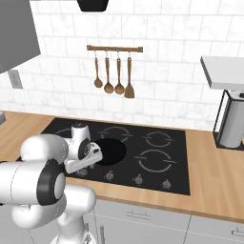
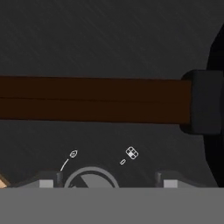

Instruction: Turn off the front center burner of the stove.

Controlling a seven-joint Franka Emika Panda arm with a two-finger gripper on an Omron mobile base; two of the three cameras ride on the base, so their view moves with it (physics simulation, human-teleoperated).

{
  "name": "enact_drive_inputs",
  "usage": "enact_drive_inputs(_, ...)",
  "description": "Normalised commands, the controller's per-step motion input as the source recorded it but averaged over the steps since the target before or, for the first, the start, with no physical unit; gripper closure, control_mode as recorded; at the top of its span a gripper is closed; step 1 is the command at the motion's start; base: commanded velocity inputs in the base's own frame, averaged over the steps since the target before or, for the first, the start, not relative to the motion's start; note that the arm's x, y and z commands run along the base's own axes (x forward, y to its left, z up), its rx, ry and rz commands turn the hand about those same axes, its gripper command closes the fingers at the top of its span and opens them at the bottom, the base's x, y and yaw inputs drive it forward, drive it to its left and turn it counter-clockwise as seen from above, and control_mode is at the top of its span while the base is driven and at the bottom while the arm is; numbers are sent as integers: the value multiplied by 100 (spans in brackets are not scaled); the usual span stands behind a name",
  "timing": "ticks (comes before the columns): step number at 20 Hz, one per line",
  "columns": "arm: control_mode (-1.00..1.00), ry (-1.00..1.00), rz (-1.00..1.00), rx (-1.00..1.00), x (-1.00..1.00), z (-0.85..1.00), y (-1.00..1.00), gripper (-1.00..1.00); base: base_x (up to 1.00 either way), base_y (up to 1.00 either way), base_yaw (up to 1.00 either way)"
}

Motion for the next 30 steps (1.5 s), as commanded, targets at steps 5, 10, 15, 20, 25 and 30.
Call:
enact_drive_inputs(5, -100, 0, -5, 1, 0, 0, -5, 100, 0, 0, 0)
enact_drive_inputs(10, -100, 0, -27, 9, -3, 0, -14, 100, 0, 0, 0)
enact_drive_inputs(15, -100, 0, -42, 13, -2, 0, -21, 100, 0, 0, 0)
enact_drive_inputs(20, -100, -2, -54, 12, -10, 0, -21, 100, 0, 0, 0)
enact_drive_inputs(25, -100, -4, -66, 12, -24, 0, -30, 100, 0, 0, 0)
enact_drive_inputs(30, -100, -1, -48, 8, -26, 0, -23, 100, 0, 0, 0)
